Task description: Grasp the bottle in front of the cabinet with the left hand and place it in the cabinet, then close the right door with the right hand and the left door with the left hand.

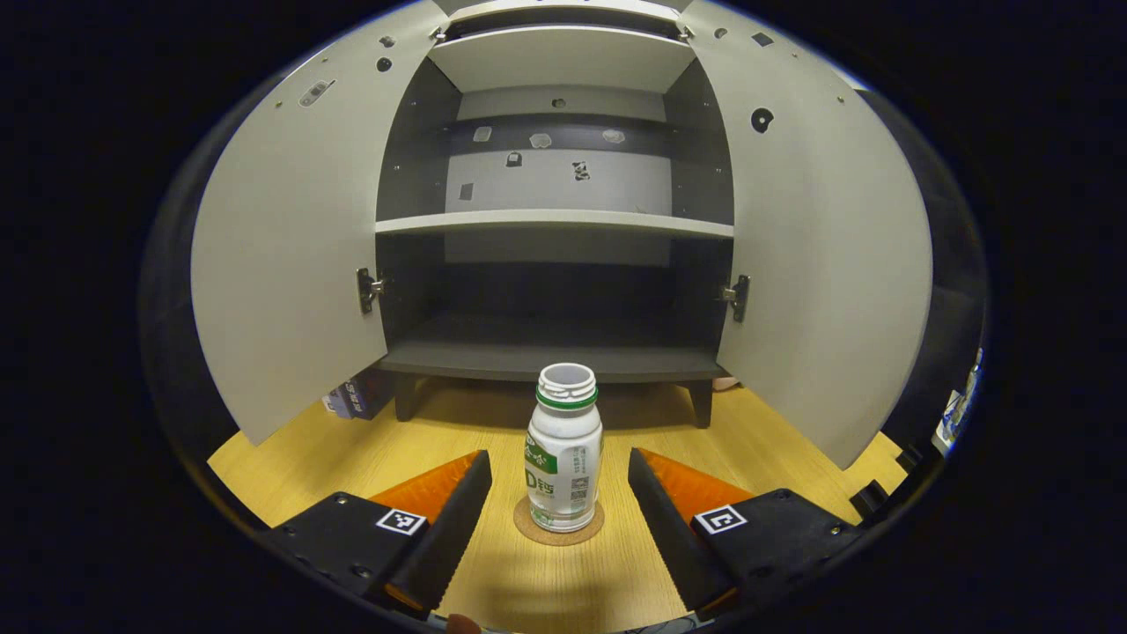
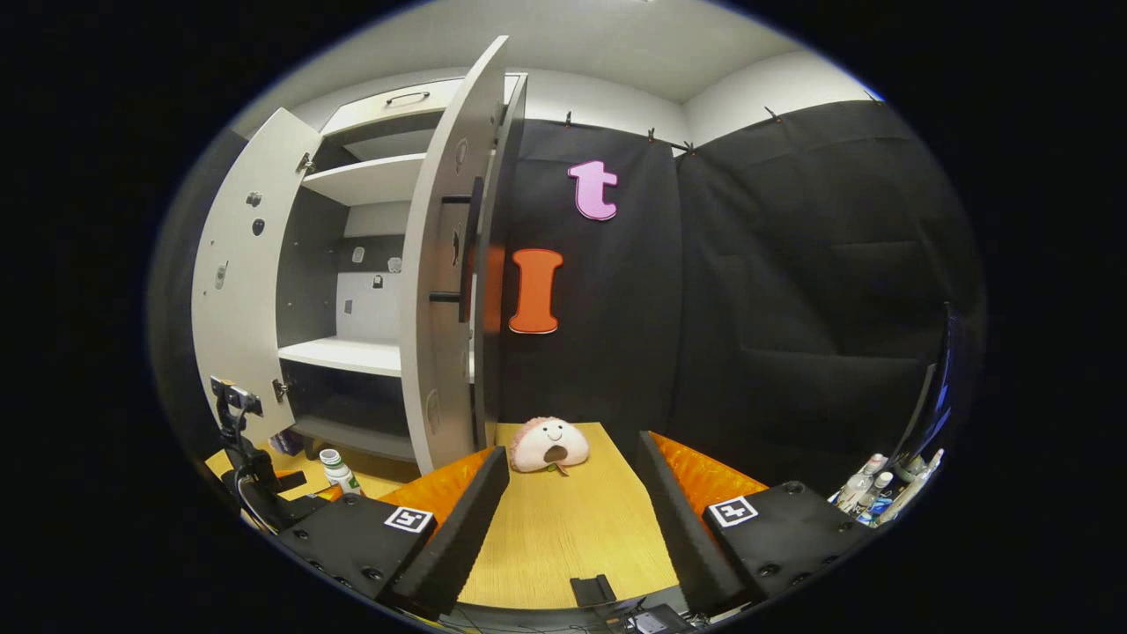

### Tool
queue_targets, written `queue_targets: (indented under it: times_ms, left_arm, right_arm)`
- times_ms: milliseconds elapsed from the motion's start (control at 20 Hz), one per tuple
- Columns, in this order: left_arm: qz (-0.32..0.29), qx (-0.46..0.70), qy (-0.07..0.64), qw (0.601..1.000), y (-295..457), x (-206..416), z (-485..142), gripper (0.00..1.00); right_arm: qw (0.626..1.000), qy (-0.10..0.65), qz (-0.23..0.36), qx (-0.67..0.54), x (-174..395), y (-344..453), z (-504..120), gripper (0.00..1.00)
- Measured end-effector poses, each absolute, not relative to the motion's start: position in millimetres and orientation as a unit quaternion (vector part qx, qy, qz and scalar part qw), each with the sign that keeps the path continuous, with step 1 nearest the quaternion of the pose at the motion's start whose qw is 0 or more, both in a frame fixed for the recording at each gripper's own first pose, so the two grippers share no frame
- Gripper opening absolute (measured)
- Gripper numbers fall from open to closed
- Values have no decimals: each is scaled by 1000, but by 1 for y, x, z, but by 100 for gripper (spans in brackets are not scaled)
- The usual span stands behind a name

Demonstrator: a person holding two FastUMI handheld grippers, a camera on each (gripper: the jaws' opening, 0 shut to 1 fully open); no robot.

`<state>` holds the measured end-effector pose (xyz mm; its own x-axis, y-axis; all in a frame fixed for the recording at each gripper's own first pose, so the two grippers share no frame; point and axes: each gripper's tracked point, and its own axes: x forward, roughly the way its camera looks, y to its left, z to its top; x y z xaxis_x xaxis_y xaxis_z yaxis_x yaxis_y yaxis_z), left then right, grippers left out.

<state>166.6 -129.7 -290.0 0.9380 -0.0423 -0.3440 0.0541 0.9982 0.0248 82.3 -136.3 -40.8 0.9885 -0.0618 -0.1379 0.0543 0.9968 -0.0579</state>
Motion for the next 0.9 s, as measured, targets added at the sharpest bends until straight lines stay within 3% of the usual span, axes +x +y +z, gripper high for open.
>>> queue_targets:
  times_ms: [600,650,850,900]
  left_arm:
    - [-30,32,218,975,-132,204,-341,96]
    - [-30,31,221,974,-133,206,-345,96]
    - [-31,21,228,973,-131,215,-350,95]
    - [-33,20,229,973,-132,217,-351,96]
  right_arm:
    - [993,93,-59,-32,101,-145,-57,98]
    - [993,94,-63,-31,104,-146,-57,92]
    - [992,100,-74,-31,108,-150,-60,98]
    - [992,102,-75,-31,109,-149,-62,92]
